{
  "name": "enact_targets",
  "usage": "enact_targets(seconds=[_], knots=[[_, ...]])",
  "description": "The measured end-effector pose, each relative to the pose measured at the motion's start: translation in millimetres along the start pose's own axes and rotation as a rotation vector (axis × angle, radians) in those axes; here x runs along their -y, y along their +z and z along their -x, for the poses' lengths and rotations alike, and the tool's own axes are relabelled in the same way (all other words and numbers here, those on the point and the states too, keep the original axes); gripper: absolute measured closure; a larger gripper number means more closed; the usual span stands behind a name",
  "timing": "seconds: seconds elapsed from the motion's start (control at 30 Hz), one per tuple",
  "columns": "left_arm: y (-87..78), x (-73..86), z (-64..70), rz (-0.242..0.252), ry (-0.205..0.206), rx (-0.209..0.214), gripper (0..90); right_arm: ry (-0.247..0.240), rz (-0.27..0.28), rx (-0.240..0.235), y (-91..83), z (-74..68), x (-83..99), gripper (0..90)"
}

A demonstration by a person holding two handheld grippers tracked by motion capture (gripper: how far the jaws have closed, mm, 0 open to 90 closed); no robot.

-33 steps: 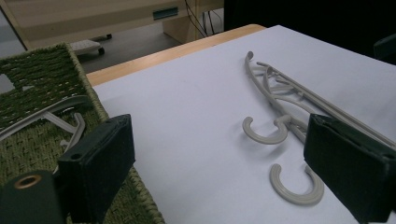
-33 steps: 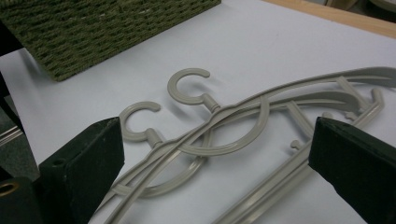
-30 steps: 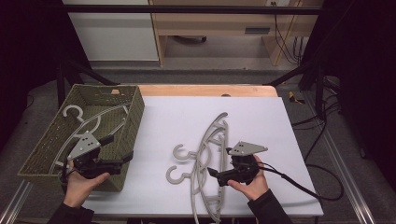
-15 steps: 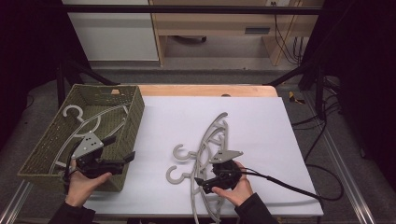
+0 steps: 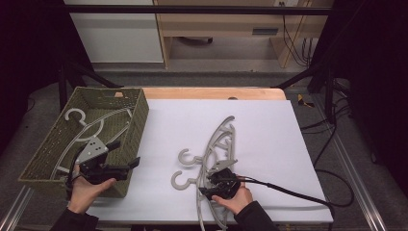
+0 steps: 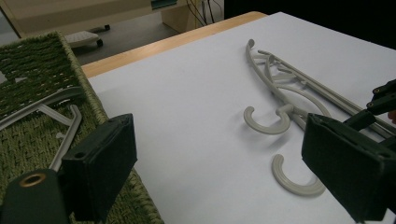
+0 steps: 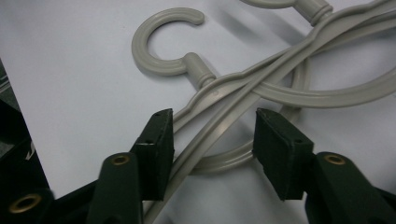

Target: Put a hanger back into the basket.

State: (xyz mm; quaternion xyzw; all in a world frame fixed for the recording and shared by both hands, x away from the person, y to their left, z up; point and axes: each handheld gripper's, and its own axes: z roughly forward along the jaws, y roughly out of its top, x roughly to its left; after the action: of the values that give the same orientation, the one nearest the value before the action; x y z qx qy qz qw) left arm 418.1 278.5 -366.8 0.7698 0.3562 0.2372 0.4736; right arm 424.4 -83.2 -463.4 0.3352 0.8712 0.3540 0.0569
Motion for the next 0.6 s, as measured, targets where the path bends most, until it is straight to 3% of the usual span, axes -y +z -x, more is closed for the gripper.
enact_targets(seconds=[0.3,0.47,0.6], knots=[[-0.1,0.1,0.2,-0.002,0.002,0.002,10.1,0.039,-0.028,-0.012,-2.9,0.5,-1.3,59.0],[0.1,0.6,-0.5,-0.005,0.003,0.000,10.2,0.046,-0.065,0.018,-10.2,2.4,-2.7,64.2],[-0.4,0.5,-0.4,-0.006,0.002,-0.001,10.2,0.089,-0.089,0.015,-14.4,5.3,-2.0,66.8]])
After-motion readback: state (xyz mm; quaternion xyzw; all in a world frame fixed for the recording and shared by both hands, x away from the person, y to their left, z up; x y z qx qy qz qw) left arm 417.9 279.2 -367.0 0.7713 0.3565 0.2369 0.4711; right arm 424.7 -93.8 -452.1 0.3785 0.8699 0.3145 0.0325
